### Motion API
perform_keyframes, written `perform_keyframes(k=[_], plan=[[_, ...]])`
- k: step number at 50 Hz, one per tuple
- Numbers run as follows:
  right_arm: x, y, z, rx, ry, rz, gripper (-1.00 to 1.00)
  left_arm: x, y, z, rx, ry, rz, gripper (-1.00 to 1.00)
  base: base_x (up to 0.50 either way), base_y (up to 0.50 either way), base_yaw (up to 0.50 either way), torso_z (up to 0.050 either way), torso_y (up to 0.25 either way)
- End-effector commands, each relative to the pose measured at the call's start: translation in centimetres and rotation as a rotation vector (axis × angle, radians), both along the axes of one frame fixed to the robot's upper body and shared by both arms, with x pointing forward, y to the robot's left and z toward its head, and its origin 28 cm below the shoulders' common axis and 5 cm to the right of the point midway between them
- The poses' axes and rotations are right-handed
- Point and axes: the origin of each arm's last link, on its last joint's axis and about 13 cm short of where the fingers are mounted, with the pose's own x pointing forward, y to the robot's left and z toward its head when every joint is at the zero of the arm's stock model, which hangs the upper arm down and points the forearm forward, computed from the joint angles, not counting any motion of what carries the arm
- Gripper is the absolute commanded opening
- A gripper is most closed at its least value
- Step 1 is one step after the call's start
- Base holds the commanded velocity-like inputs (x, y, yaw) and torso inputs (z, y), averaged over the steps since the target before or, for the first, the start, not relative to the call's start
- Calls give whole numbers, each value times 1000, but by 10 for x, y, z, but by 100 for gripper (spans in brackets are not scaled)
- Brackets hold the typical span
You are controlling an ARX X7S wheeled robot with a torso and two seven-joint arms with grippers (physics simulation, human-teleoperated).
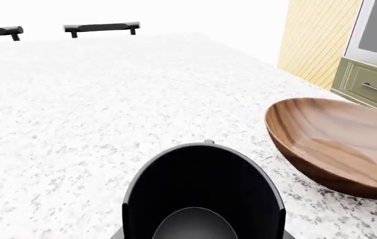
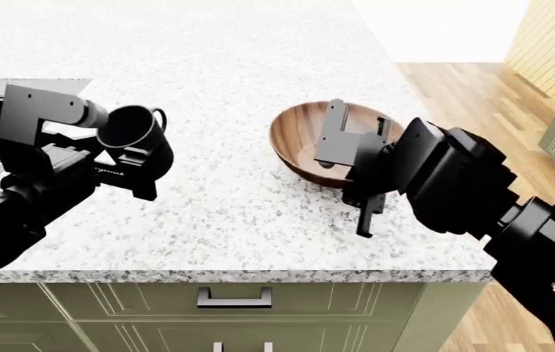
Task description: Pick the cup and bowl and place them in the sink. Then turn on the water.
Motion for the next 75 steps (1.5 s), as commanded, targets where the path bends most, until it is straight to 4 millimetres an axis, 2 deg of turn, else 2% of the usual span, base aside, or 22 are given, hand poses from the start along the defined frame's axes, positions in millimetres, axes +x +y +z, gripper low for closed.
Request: perform_keyframes(k=[1,9,16,24,31,41,47,61,66,75], plan=[[1,0,-1,-10,-6,5,-100,-1,0,2,-11,-7,4,-100,0,0,0,0,0],[-1,0,6,-13,-18,18,-100,0,0,3,-10,-9,4,-100,0,0,0,0,0],[-16,-6,61,-40,-102,49,-100,2,-2,2,-11,-11,1,-100,0,0,0,0,0],[-48,-20,100,-90,-173,92,-100,3,0,8,-3,-27,8,-100,0,0,0,0,1],[-78,-33,121,-100,-216,112,-100,7,1,17,2,-46,9,-100,0,0,0,0,0],[-112,-45,124,-94,-224,114,-100,9,2,25,6,-66,13,-100,0,0,0,0,1],[-127,-48,117,-72,-224,113,-100,5,3,31,6,-77,12,-100,0,0,0,0,0],[-129,-53,111,-28,-241,48,-100,0,3,36,6,-86,0,-100,0,0,0,0,1],[-131,-54,110,-35,-255,7,-100,-8,8,39,5,-95,19,-100,-269,106,0,3,0],[-130,-50,110,-44,-255,29,-100,-10,8,40,0,-100,22,-100,4,222,0,0,0]])
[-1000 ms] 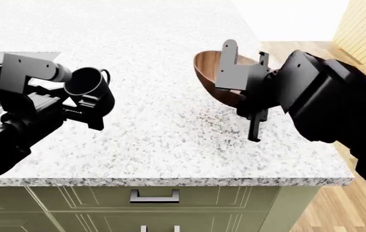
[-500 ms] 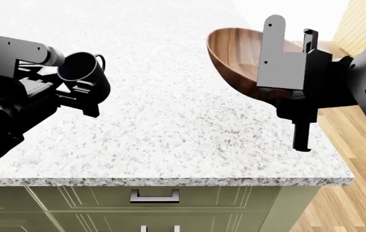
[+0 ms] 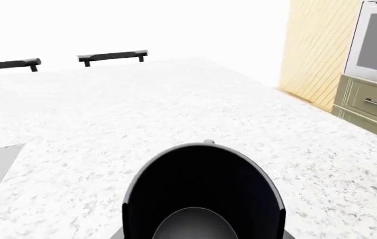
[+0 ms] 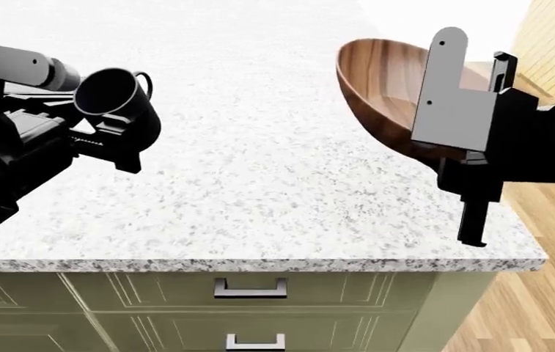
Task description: Pick the cup and bowl and place them in the sink. Then turn on the water.
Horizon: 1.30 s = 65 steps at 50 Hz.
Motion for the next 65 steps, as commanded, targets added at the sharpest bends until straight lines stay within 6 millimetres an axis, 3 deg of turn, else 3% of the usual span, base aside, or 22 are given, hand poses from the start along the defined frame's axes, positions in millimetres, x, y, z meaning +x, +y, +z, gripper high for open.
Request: perform_keyframes(k=[1,65], plan=[[-3,3,2,-9,-26,5,-100,-5,3,5,-10,-17,21,-100,16,500,0,0,0],[-5,10,5,-36,-22,36,-100,-10,18,-4,-55,0,82,-100,16,500,0,0,1]])
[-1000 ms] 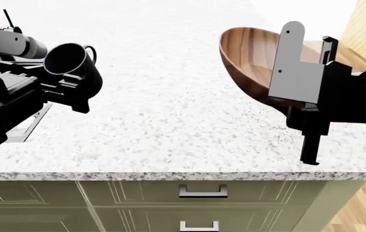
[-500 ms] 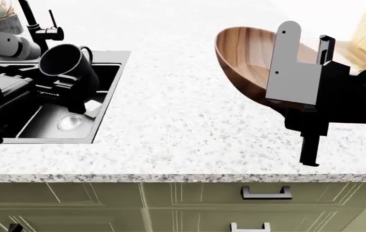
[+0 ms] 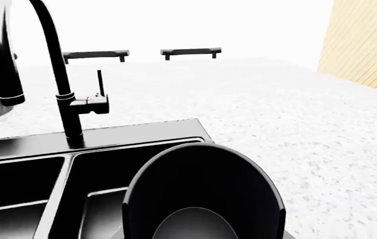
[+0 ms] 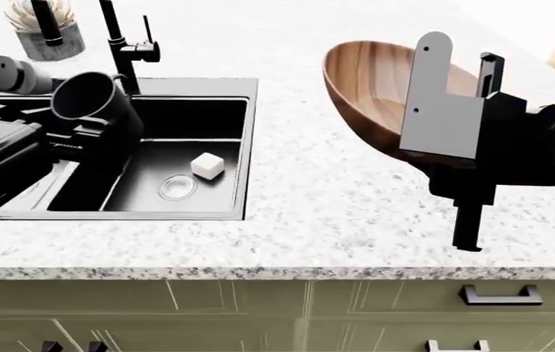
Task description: Pick the cup and bowl and place them in the sink. Then turn on the water.
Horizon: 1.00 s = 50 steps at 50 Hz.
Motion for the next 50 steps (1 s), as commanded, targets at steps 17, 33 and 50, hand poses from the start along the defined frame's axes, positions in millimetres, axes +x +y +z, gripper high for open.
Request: perform_keyframes(k=[17,33,50], plan=[[-3,0,2,-4,-21,0,-100,-1,5,1,-8,-8,34,-100,14,500,0,0,1],[-3,0,1,-2,-19,1,-100,0,4,2,-4,-9,31,-100,15,500,0,0,1],[-4,-1,-1,-4,-12,-1,-100,-1,4,1,-4,-8,27,-100,17,500,0,1,1]])
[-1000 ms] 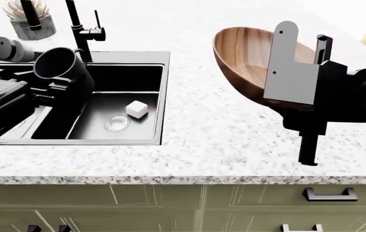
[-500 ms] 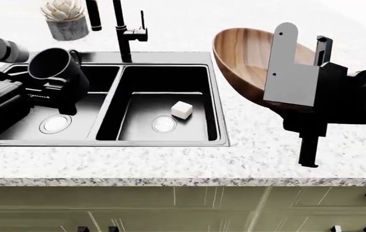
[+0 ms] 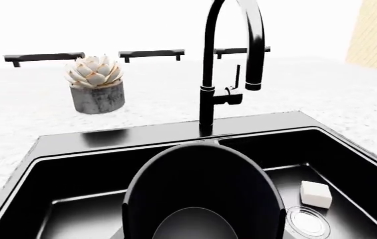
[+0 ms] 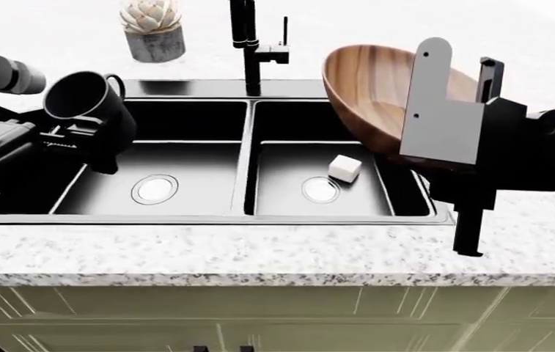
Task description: Pick the cup and bowl and place them in the sink. Then turn on the water.
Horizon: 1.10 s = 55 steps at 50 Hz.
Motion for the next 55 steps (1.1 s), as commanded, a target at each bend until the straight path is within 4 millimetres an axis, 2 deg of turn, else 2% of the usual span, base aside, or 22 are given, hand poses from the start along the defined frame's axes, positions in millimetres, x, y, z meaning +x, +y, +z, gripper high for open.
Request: perform_keyframes(k=[1,16,26,55], plan=[[-1,-1,1,-1,-18,-3,-100,-1,-1,1,-9,-6,2,-100,16,500,0,0,0],[-2,-4,-3,4,-13,-19,-100,1,-2,0,-5,-3,-4,-100,16,475,0,0,1],[-3,-5,-3,4,-11,-29,-100,0,-2,0,-5,-3,-6,-100,20,0,0,0,1],[-3,-4,-3,1,-1,-24,-100,1,-2,0,-8,-3,-7,-100,376,0,0,0,1]])
